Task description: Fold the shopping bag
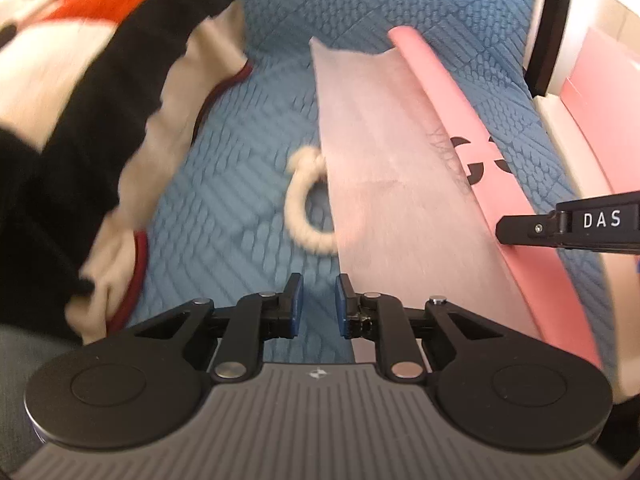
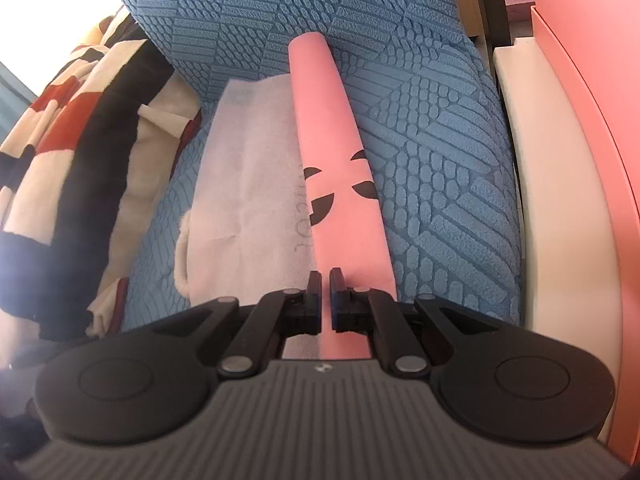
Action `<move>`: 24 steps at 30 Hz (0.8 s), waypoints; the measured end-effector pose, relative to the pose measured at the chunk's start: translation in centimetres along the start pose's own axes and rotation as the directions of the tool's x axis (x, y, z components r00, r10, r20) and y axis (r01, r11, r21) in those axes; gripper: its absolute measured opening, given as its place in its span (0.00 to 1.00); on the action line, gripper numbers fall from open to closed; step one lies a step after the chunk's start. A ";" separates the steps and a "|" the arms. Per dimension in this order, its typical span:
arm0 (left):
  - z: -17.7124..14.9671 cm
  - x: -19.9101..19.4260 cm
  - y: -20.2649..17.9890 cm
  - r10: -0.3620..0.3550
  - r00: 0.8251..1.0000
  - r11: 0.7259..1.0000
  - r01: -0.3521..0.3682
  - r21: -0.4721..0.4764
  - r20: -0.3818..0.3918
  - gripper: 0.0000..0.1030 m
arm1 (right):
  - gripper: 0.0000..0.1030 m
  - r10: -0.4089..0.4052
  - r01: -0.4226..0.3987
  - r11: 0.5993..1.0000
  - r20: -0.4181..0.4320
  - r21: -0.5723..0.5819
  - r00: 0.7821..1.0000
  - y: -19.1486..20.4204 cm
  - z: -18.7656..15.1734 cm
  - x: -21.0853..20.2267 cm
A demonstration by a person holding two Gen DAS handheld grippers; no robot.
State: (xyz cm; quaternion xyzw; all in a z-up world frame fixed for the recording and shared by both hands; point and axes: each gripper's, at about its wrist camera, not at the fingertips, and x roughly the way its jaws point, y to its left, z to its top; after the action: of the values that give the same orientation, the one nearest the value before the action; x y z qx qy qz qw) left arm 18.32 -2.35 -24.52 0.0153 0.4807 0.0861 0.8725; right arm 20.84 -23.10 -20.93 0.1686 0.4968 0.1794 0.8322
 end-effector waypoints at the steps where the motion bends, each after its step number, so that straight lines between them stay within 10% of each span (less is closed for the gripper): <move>1: 0.1 0.1 -0.4 0.008 1.000 1.000 -0.009 0.026 0.013 0.20 | 0.04 0.000 0.000 1.000 0.000 -0.001 1.000 0.0 0.0 0.0; 14: -0.7 1.3 -5.9 0.102 0.971 0.899 -0.184 0.397 0.218 0.20 | 0.04 0.016 -0.016 1.000 0.008 0.005 1.000 0.1 -0.2 0.1; 24: 1.8 2.4 -3.9 -0.008 0.989 0.953 -0.037 0.301 0.146 0.20 | 0.00 0.008 -0.009 0.999 0.028 0.039 1.000 -0.3 -0.4 -0.1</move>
State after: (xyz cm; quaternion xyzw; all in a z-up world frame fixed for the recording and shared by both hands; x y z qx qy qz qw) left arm 21.67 -5.71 -25.97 0.1589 0.4233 0.0165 0.8918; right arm 20.44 -23.35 -21.14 0.1895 0.4881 0.1708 0.8347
